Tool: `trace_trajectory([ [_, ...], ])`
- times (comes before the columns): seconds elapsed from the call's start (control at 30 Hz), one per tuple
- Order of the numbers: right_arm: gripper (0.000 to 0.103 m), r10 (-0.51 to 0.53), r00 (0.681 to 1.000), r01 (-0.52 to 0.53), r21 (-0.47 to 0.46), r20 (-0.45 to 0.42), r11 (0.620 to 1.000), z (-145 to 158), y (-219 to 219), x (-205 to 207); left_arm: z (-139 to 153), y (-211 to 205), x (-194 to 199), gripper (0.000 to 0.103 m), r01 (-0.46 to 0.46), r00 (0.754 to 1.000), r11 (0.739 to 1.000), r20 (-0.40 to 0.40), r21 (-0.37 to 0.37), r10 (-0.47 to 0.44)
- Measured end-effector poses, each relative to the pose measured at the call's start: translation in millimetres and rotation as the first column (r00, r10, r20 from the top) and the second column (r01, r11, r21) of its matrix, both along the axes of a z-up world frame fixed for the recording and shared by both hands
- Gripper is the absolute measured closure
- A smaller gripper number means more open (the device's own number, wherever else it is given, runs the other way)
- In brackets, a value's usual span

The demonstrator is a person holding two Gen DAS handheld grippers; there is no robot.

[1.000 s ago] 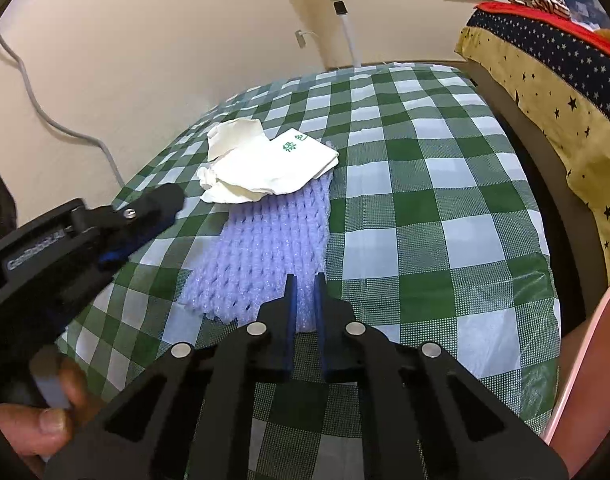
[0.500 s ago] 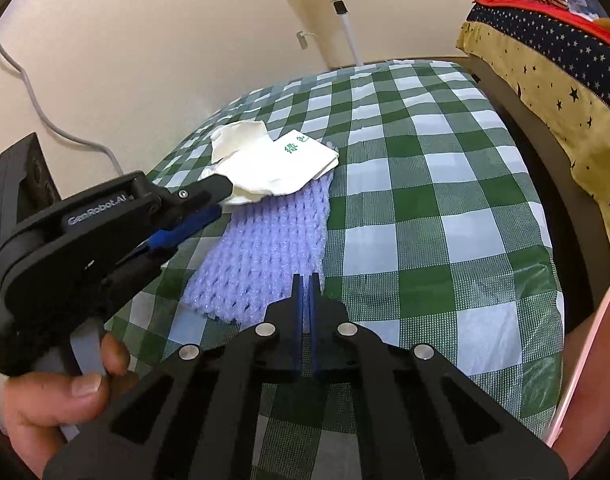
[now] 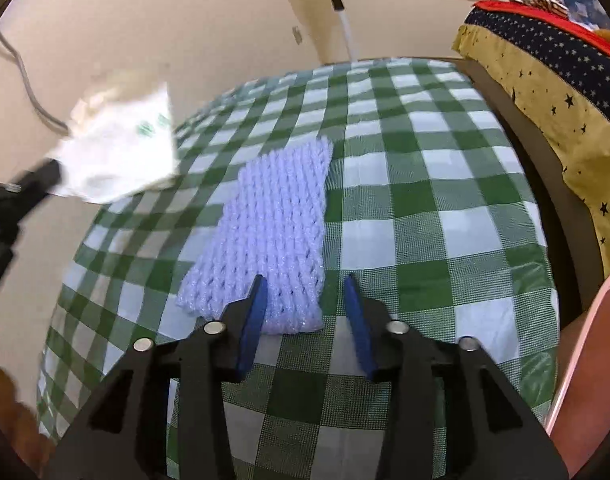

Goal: Collect trash
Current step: 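Lift the white paper and purple net and carry both over the pink bin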

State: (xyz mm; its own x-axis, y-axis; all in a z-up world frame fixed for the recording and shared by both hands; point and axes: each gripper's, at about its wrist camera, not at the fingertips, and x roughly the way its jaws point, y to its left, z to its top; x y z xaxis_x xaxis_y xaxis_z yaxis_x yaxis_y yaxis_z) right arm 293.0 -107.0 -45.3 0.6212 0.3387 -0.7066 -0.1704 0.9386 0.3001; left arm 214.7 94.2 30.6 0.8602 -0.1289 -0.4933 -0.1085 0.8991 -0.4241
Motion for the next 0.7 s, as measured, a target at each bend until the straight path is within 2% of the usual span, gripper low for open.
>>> trace_trajectory([
  [0.03, 0.088, 0.015, 1.0, -0.015, -0.004, 0.002, 1.0, 0.3, 2.3, -0.1, 5.0, -0.7, -4.7, 0.099, -0.002, 1.0, 1.0, 0.001, 0.012, 0.002],
  [0.13, 0.094, 0.031, 0.999, -0.03, -0.039, 0.024, 0.999, 3.8, 8.8, -5.7, 19.5, -3.8, -19.5, 0.099, 0.006, 1.0, 0.999, 0.0, 0.052, -0.007],
  [0.3, 0.095, 0.039, 0.996, -0.035, -0.055, 0.076, 0.998, 20.8, 7.0, -33.0, 39.0, -11.2, -47.6, 0.099, 0.032, 0.999, 0.988, 0.009, 0.153, -0.034],
  [0.53, 0.095, 0.04, 0.989, -0.026, -0.095, 0.139, 0.995, 65.8, -7.4, -79.2, 43.9, -15.0, -81.9, 0.099, 0.026, 1.0, 0.988, -0.001, 0.15, -0.026],
  [0.7, 0.095, 0.033, 0.988, -0.016, -0.115, 0.152, 0.993, 83.1, -23.6, -117.6, 48.8, -26.3, -105.9, 0.099, 0.042, 0.999, 0.984, 0.001, 0.174, -0.043],
])
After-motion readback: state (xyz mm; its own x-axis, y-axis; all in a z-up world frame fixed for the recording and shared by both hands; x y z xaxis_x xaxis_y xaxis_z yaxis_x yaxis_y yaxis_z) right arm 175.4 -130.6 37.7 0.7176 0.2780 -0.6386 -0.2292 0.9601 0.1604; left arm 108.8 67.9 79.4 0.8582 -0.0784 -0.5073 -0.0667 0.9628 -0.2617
